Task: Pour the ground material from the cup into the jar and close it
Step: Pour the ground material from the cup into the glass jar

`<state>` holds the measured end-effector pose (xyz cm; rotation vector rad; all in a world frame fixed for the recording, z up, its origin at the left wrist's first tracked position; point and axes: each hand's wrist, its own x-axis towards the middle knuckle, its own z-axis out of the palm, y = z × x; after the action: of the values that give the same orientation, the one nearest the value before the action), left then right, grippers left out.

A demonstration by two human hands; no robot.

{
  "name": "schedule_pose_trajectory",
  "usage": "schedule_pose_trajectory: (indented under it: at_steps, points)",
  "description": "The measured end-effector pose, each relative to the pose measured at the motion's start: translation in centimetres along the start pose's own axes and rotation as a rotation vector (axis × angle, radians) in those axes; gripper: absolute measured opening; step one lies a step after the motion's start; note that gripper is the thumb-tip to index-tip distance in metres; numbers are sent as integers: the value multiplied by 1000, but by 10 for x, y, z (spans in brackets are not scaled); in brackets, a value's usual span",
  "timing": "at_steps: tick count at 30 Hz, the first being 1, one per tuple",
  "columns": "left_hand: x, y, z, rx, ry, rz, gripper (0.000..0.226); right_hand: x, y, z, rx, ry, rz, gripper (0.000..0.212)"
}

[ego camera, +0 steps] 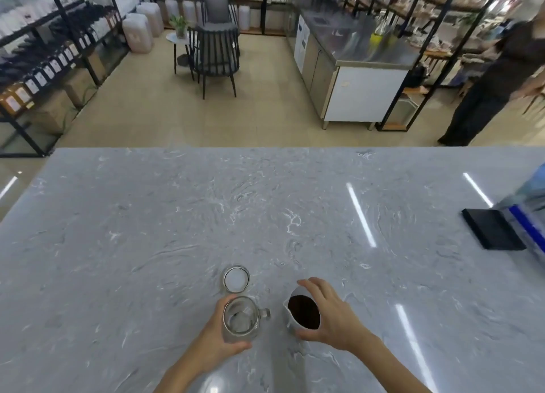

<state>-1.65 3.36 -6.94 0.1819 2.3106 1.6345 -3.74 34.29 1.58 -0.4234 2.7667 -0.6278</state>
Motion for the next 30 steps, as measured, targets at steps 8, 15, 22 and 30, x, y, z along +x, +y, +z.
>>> schedule_pose_trajectory:
  at_steps: [8,15,22,30]
  points:
    - [4,-2,-2,20,-26,45,98,-1,-2,-4,26,-17,88,110]
    - [3,4,-3,-44,-45,13,99,-1,-5,-10,59,2,89,90]
    - [3,-2,-4,-14,-50,13,102,-2,-8,-11,60,-16,91,90]
    - [2,4,-4,-10,-50,21,99,5,-12,-10,126,65,138,84]
